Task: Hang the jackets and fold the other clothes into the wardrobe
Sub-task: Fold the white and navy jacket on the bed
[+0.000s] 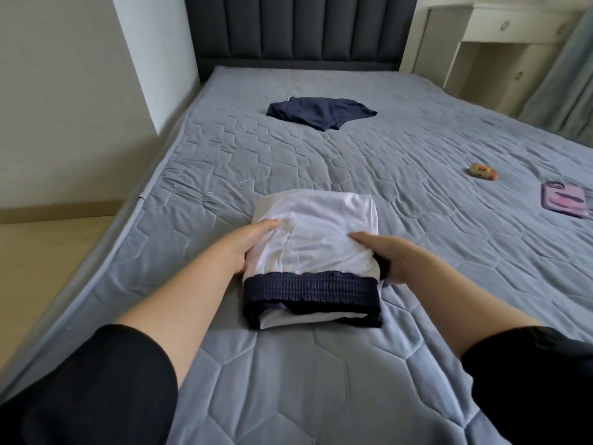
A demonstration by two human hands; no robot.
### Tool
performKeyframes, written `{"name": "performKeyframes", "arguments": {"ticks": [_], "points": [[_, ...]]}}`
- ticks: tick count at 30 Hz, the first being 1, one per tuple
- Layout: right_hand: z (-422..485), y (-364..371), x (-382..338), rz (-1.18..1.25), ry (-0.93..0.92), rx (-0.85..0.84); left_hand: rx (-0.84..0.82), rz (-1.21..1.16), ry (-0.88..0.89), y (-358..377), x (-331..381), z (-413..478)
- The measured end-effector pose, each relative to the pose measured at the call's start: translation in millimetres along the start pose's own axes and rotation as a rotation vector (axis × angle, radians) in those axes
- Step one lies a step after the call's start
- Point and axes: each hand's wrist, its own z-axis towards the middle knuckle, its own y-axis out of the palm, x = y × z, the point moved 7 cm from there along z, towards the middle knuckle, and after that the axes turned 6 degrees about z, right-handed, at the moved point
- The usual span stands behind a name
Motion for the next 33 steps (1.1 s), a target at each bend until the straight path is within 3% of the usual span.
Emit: {"name": "performKeyframes", "arguments": {"ticks": [3, 5, 7, 9, 11, 13, 16, 20, 22, 23, 25, 27, 30, 33], "points": [[-6.5, 7.3, -11.2, 0.113, -0.061, -0.101, 0.010, -0.062, 0.047, -0.5, 11.3, -4.3], [-13.2, 7.9, -33.0, 0.235, -0.201, -0.052, 0.098, -0.122, 0.160, -2.0, 31.8, -13.0], [-25.1, 7.3, -61.9, 0.351, -0.402, -0.004, 0.251, -0.195, 0.379, -11.3, 62.5, -29.4], [-40.6, 9.2, -89.0, 0.448, -0.592, -0.030, 0.300, -0.248, 0.646, -15.5, 98.7, -56.0], [-54.2, 5.5, -110.2, 0.484, -0.768, -0.035, 0.333, -0.144, 0.855, -17.8, 125.5, -81.8], [-60.4, -3.4, -122.3, 0.472, -0.886, 0.007, 0.330, -0.009, 0.953, -21.8, 137.4, -94.3], [-48.9, -15.1, -111.1, 0.221, -0.789, 0.018, 0.087, 0.174, 0.891, -23.7, 125.0, -86.6], [-36.9, -9.4, -41.9, -0.316, -0.440, -0.283, -0.160, 0.778, 0.523, -24.9, 56.9, -46.0], [-37.9, -7.9, -33.5, -0.231, -0.370, -0.341, -0.161, 0.952, 0.400, -24.8, 38.3, -35.9], [-35.3, -9.9, -37.3, -0.042, -0.340, -0.320, -0.104, 0.913, 0.376, -27.0, 38.6, -32.3], [-27.3, -22.5, -45.4, 0.188, -0.338, -0.119, 0.068, 0.760, 0.364, -35.5, 44.6, -29.8], [-24.5, -23.6, -43.0, 0.026, -0.306, 0.041, 0.116, 0.675, 0.284, -35.4, 36.3, -30.5], [-26.4, -3.4, -18.9, -0.421, -0.243, 0.100, 0.045, 0.636, 0.239, -22.4, 11.5, -29.5], [-26.8, 7.0, 1.9, -0.432, -0.252, 0.131, 0.025, 0.564, 0.254, -15.4, -1.9, -31.4]]}}
